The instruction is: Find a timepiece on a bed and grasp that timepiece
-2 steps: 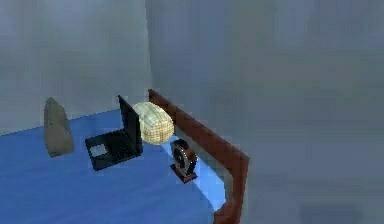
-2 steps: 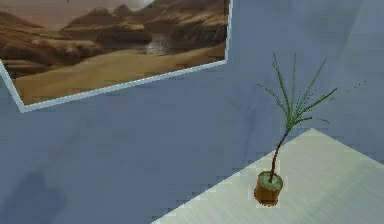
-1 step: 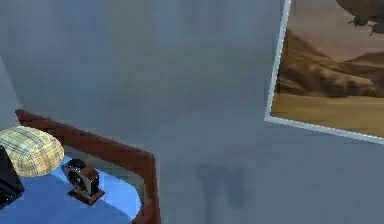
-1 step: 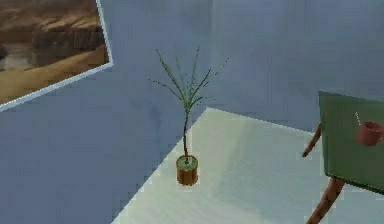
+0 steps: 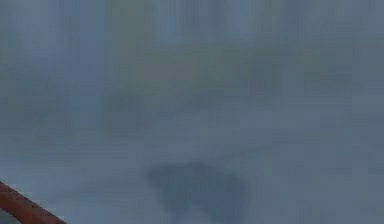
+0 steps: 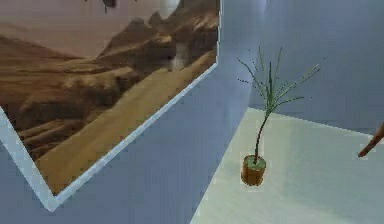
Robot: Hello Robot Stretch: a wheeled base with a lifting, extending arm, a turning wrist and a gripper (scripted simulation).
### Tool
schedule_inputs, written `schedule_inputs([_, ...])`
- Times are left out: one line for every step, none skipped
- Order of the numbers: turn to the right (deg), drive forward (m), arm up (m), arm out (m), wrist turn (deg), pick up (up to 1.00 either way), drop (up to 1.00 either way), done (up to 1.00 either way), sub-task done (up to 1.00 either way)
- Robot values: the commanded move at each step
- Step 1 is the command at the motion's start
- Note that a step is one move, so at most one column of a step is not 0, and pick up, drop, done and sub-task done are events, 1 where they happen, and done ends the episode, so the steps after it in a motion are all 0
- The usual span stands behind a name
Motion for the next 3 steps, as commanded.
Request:
schedule_inputs([-45.0,0.0,0.0,0.0,0.0,0.0,0.0,0.0,0.0])
schedule_inputs([-45.0,0.0,0.0,0.0,0.0,0.0,0.0,0.0,0.0])
schedule_inputs([-45.0,0.0,0.0,0.0,0.0,0.0,0.0,0.0,0.0])
